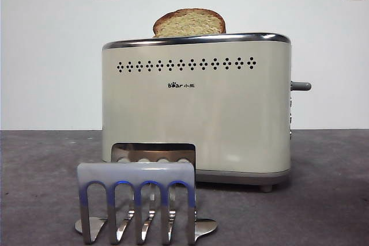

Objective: Pick up a slice of bread from the rack,put the bread on the toaster,press the button

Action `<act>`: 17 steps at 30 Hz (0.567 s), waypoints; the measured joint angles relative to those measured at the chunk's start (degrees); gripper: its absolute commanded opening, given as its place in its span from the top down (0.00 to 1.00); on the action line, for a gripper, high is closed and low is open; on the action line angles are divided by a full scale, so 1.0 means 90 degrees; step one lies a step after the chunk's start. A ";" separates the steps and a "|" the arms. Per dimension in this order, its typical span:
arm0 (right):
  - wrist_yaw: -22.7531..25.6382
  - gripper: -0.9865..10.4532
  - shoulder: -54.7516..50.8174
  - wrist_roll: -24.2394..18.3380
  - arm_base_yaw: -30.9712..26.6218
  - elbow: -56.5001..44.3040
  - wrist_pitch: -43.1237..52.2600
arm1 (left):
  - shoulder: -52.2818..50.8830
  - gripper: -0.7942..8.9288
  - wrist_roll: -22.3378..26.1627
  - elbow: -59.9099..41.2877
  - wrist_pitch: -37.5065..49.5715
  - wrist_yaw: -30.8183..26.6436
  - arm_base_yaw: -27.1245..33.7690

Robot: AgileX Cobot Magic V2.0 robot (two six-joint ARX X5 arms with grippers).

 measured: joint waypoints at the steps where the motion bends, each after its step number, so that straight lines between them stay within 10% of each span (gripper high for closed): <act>1: -0.0002 0.91 0.0000 0.0000 0.0000 0.0000 0.0000 | 0.0002 0.92 0.0000 0.0000 0.0002 0.0000 0.0002; 17: -0.0163 0.91 0.0000 0.0104 0.0000 0.0000 -0.0007 | 0.0019 0.92 0.0000 0.0000 0.0000 -0.0002 0.0000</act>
